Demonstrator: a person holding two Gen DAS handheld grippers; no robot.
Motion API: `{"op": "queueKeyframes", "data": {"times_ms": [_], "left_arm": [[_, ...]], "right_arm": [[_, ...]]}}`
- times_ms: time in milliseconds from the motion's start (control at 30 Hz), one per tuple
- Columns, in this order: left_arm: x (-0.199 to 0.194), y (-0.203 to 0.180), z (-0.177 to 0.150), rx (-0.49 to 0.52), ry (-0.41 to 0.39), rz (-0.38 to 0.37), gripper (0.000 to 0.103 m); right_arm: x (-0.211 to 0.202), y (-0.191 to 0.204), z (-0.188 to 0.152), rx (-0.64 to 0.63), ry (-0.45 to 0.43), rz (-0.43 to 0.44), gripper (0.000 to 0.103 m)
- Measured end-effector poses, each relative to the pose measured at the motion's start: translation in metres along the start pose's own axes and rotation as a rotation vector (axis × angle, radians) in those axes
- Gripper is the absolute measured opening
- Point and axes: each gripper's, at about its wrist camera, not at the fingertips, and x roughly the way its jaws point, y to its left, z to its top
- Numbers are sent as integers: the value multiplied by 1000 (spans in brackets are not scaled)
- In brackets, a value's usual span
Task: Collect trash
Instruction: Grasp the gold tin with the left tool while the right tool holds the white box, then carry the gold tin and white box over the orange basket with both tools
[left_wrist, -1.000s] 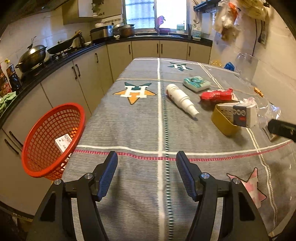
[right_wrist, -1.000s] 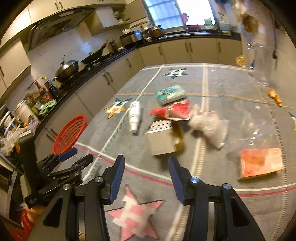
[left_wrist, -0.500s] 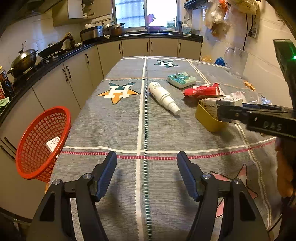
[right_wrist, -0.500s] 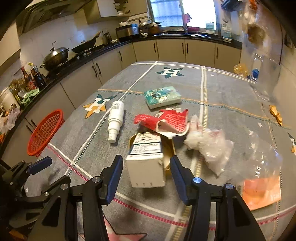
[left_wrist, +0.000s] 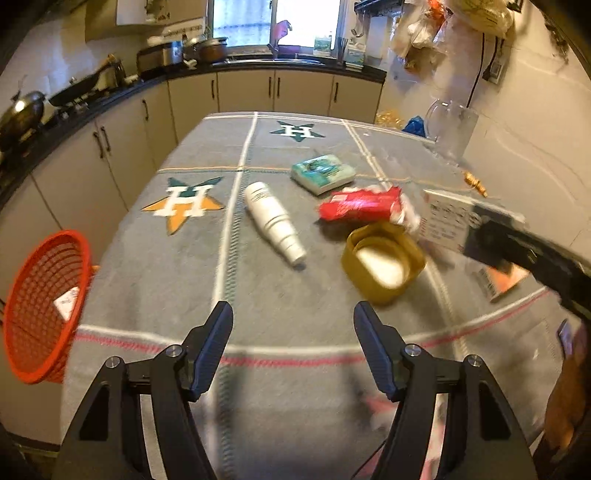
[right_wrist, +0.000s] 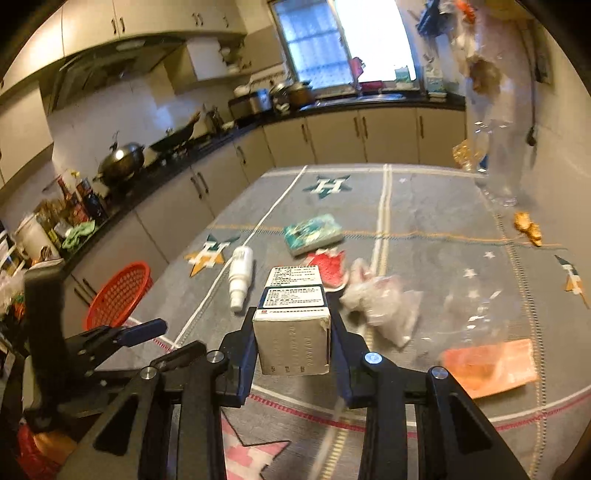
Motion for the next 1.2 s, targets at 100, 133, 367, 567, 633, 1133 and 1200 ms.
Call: {"op": "queueKeyframes", "data": {"times_ms": [100,133,367,567,633,1133,1200], "left_arm": [[13,-7,14,-20,24,-44,67],[18,-9,19,-27,34,-53,66],[54,-23,41,-56,124,-105,43],[75,-37,45,-29,169,-94,16],[76,-40,42,-13,163,-82,16],[23,-21,2,37,56,-33,7],[13,-15,-2,32,35,-18,7]], "right_arm": [[-9,-9,-1,28,-19,-3,38],[-11,-11,0,36,-20,-1,38],[-17,-26,-2,72,-23,8,38],[-18,-30,-4,82,-19,14,39],[-17,-32,-6,88,-17,17,39],[-10,-16,-17,68,15,40,39],[-8,-11,-18,58,21,44,38]]}}
